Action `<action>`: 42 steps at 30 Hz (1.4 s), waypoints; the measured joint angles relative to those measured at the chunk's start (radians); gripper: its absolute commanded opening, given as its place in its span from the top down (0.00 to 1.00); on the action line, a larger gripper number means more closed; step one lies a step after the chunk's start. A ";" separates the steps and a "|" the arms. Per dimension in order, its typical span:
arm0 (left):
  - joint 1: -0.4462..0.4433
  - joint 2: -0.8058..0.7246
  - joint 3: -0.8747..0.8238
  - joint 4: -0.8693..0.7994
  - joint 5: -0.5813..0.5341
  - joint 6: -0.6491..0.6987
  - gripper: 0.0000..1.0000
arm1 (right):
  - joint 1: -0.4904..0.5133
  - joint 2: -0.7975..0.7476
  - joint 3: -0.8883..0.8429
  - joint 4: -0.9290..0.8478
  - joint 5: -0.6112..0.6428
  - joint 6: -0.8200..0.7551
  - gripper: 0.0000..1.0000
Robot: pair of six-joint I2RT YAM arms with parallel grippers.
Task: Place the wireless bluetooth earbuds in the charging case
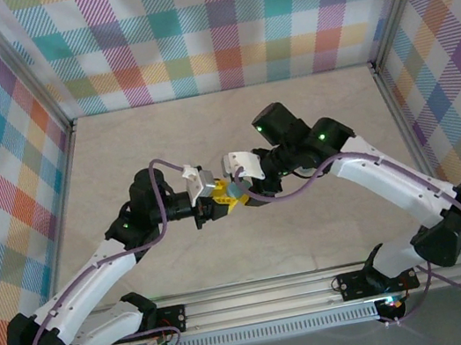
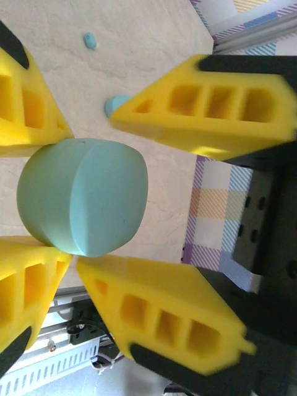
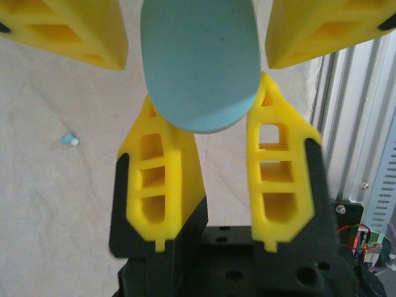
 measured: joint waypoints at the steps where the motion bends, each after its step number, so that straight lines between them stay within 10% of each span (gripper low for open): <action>1: 0.001 -0.006 -0.009 0.004 -0.002 -0.008 0.84 | -0.006 -0.018 -0.011 0.013 -0.005 0.013 0.32; 42: 0.033 -0.097 -0.066 0.090 -0.024 -0.164 0.85 | -0.103 -0.033 -0.151 0.246 -0.224 0.265 0.28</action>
